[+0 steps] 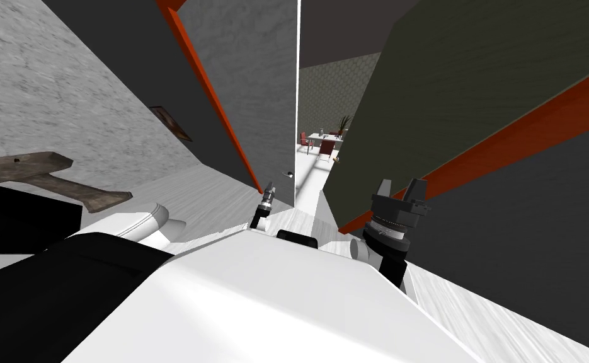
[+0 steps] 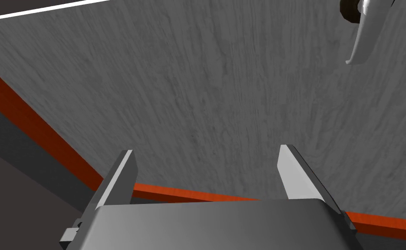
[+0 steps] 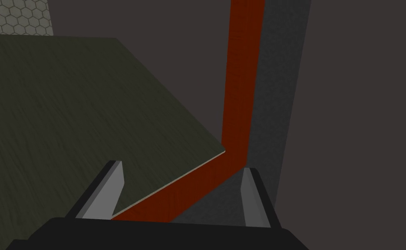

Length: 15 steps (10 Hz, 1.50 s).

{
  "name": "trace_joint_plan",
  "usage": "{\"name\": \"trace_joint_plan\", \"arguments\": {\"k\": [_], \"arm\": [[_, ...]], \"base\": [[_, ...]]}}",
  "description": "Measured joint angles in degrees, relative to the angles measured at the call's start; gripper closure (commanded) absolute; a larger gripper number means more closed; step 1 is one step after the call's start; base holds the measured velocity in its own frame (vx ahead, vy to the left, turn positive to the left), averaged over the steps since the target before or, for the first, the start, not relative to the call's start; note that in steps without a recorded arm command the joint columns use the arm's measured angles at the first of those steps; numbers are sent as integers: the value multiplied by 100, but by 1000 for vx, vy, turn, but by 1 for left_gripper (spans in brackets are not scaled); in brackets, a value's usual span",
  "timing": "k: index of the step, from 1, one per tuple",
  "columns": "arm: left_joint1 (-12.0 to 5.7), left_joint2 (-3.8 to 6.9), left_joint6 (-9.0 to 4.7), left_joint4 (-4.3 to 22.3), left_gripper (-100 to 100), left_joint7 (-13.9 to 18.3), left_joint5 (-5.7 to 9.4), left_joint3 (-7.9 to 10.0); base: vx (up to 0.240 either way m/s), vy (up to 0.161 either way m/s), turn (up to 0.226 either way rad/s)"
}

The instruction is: Push the door open

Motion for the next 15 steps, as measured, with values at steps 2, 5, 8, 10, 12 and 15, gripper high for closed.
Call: {"name": "trace_joint_plan", "arguments": {"k": [2, 5, 8, 10, 12, 15], "arm": [[-109, -36, -99, 315, -100, 8, -13, -40], [-263, -25, -189, 810, -100, 84, -14, -140], [-329, -35, -302, 1190, -100, 131, -25, -231], [-442, -34, -405, 1555, -100, 183, -25, -287], [-518, -57, -481, 1863, -100, 222, -33, -362], [-604, -89, -588, 2293, -100, 271, -46, -468]], "base": [[48, 57, -54], [84, 95, -65], [66, 73, -32], [83, 74, -68], [87, 86, -54], [83, 92, -48]]}}
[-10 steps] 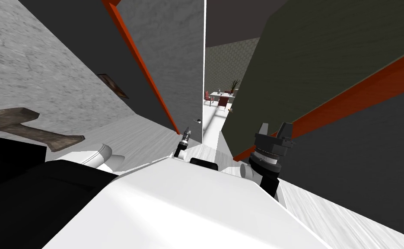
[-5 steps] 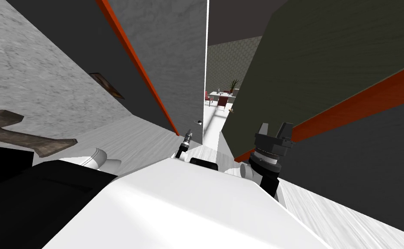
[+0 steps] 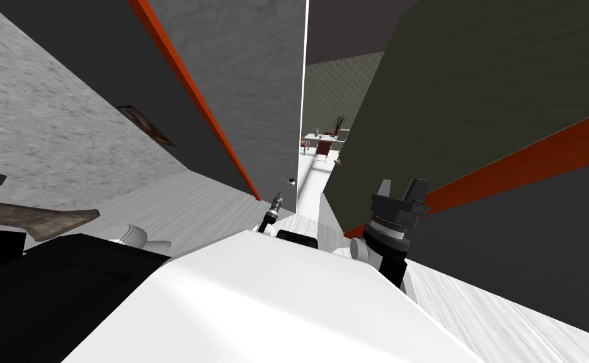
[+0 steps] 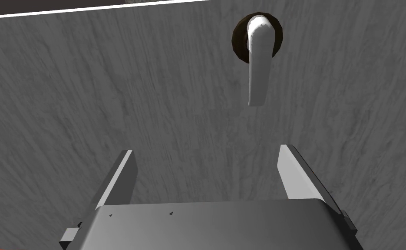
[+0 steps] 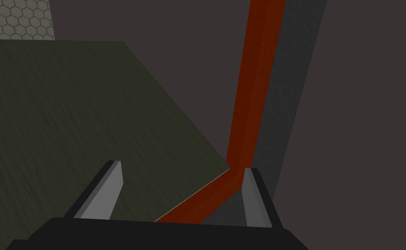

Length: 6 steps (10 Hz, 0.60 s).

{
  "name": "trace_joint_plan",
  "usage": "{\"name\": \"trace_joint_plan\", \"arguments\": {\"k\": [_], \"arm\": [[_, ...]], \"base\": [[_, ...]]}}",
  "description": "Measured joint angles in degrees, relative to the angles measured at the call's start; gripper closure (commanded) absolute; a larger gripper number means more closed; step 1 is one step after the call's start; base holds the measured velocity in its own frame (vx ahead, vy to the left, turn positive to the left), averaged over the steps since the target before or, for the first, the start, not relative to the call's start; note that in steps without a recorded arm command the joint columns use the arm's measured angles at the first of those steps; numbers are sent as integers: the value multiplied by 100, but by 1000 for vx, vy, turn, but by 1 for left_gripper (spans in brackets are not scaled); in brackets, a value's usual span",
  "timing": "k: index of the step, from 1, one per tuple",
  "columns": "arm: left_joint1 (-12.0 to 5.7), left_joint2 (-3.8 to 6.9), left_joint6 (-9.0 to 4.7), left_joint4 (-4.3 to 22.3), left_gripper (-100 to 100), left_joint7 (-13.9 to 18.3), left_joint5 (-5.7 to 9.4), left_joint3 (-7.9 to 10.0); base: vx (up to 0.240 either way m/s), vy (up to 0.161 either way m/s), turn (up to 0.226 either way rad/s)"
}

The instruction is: Push the door open

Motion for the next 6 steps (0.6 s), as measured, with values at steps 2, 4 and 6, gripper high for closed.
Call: {"name": "trace_joint_plan", "arguments": {"k": [2, 4, 6], "arm": [[-67, -18, -63, 258, -100, 42, -4, -56], [-143, -29, -145, 533, -100, 85, -5, -103], [-180, -42, -197, 730, -100, 116, -9, -153]], "base": [[73, 72, -50], [84, 72, -35], [60, 60, -30]]}}
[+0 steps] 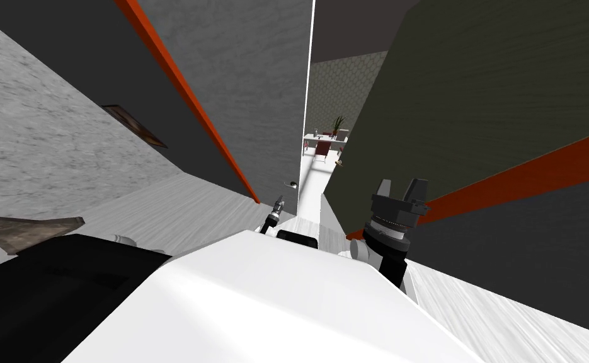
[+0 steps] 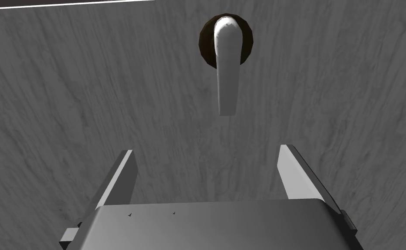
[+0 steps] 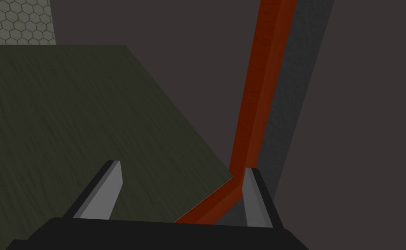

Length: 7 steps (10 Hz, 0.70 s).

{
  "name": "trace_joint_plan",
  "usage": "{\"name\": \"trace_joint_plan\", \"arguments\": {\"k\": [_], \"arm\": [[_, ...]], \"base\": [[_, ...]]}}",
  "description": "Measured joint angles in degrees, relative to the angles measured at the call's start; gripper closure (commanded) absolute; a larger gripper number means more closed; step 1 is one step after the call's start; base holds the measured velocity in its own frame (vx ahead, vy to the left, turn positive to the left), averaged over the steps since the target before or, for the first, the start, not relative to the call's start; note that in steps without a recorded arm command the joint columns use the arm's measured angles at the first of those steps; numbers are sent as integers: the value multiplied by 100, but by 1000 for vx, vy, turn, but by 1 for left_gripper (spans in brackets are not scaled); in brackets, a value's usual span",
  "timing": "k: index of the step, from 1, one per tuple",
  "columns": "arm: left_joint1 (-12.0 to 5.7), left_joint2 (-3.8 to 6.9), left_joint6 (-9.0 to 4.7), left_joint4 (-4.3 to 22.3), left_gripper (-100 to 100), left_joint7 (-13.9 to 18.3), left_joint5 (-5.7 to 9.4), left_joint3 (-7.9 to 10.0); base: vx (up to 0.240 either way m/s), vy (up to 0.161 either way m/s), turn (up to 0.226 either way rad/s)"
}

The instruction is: Push the door open

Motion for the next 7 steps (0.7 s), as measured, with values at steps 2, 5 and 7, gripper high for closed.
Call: {"name": "trace_joint_plan", "arguments": {"k": [2, 5, 7], "arm": [[-66, -45, -12, 180, -100, 12, -5, -41], [-152, -72, -127, 480, -100, 40, -5, -76], [-176, -26, -122, 505, -100, 35, 1, -48]], "base": [[79, 56, -40], [82, 28, -18], [209, -34, -23]]}}
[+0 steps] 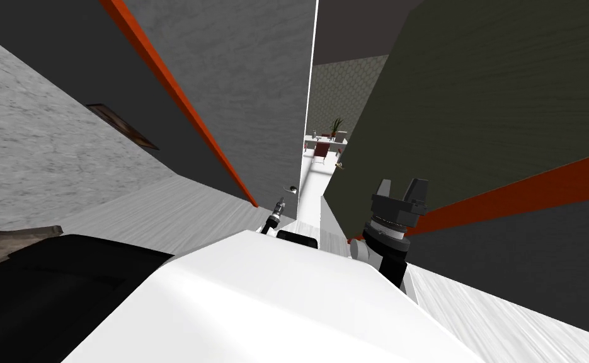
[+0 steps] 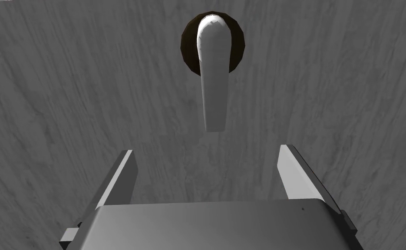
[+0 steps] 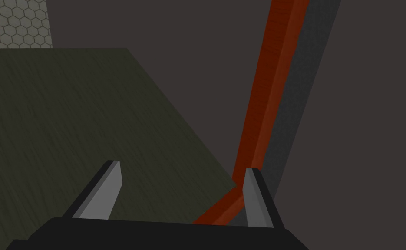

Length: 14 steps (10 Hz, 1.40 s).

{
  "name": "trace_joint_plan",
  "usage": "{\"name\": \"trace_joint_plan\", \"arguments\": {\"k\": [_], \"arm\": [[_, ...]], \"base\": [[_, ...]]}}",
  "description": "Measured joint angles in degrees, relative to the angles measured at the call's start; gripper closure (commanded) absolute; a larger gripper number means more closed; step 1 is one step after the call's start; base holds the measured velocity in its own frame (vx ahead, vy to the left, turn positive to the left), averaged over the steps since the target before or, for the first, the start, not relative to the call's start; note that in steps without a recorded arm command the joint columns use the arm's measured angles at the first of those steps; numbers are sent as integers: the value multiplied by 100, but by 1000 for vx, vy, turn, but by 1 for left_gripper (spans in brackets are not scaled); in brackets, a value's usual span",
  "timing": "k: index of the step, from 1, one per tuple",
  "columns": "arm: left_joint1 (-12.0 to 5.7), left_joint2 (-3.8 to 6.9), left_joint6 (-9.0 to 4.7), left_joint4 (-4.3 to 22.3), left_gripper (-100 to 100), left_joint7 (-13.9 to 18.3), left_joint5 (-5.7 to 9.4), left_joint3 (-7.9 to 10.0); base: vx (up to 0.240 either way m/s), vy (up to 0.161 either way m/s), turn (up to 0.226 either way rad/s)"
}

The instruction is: Push the door open

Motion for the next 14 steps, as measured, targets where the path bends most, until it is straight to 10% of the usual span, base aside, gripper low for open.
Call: {"name": "trace_joint_plan", "arguments": {"k": [6, 7, 14], "arm": [[-163, -54, -32, 198, -100, -20, 26, 104], [-168, -57, -33, 200, 100, -21, 27, 106], [-133, -35, 2, 193, 100, -43, 34, 129]], "base": [[170, -18, -19], [-9, -2, 6], [29, -11, 15]]}}
